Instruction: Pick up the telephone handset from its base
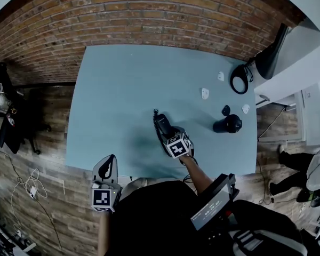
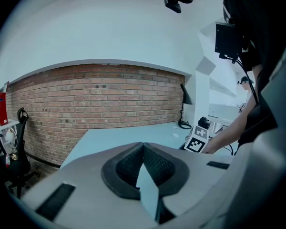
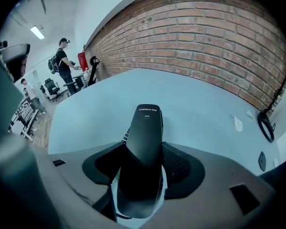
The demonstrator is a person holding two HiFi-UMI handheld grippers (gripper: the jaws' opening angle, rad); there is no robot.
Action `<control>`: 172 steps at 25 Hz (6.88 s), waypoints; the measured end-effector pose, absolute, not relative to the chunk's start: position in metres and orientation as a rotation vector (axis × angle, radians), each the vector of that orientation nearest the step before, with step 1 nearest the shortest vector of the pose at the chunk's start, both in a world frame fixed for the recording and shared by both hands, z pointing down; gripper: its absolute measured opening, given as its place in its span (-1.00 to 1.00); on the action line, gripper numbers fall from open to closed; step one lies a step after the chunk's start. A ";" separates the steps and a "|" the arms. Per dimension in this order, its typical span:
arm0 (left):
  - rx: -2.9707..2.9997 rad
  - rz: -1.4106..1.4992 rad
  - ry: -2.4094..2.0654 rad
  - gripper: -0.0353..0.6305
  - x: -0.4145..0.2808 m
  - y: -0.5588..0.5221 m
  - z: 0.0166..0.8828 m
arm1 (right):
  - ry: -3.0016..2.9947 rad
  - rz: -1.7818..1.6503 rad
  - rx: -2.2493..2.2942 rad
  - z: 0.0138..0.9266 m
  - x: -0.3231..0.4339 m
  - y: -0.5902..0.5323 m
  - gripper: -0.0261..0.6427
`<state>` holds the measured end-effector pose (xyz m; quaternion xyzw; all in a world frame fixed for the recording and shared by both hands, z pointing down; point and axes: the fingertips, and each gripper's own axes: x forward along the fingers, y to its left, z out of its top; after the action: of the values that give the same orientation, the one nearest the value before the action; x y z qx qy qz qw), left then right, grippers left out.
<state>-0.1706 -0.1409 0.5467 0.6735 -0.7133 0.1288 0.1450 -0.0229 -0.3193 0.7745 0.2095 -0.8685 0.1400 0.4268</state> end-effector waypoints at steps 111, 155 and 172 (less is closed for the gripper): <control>2.071 0.256 -2.046 -0.85 -0.206 -0.154 0.532 | -3.224 0.055 0.875 0.289 -0.083 -0.359 -0.19; 2.330 0.280 -1.878 -0.85 -0.173 -0.201 0.512 | -3.262 0.109 0.645 0.364 -0.070 -0.268 -0.20; 2.560 0.279 -1.925 -0.85 -0.158 -0.219 0.435 | -3.191 0.131 0.708 0.391 -0.063 -0.266 -0.20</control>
<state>-0.1578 -0.2189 0.4353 0.7957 -0.5984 0.0866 -0.0369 -0.0631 -0.2661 0.3914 0.2160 -0.9734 0.0400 -0.0650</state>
